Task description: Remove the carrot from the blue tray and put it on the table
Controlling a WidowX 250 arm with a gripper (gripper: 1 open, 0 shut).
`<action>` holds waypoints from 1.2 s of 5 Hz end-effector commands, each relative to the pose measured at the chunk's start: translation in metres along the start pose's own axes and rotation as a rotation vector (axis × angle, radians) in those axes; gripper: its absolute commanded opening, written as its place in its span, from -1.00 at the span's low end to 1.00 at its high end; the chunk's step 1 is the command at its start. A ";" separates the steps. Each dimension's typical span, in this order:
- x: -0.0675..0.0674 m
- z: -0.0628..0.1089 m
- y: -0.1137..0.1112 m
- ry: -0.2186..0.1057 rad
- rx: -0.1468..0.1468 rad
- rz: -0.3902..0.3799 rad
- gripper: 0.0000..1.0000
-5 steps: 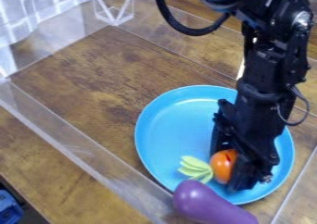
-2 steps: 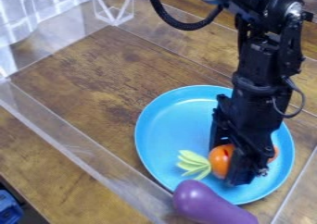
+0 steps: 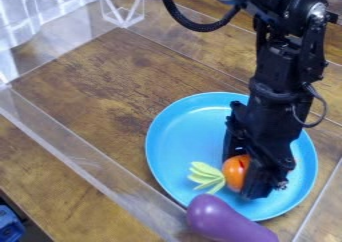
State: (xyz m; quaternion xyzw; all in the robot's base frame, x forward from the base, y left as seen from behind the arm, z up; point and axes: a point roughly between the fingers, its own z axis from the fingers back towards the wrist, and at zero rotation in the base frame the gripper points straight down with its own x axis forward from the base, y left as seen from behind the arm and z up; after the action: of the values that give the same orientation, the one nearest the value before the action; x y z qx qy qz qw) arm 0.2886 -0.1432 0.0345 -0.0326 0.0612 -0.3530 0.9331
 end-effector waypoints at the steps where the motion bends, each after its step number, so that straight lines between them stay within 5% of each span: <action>1: 0.004 0.028 -0.001 -0.084 0.038 -0.008 -1.00; 4: 0.007 0.060 0.011 -0.062 0.066 0.043 -1.00; 6: -0.010 0.083 0.048 -0.030 0.093 0.130 -1.00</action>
State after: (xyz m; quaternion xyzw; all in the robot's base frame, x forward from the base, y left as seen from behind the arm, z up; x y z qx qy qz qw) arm 0.3117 -0.0981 0.0753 0.0109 0.0948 -0.2963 0.9503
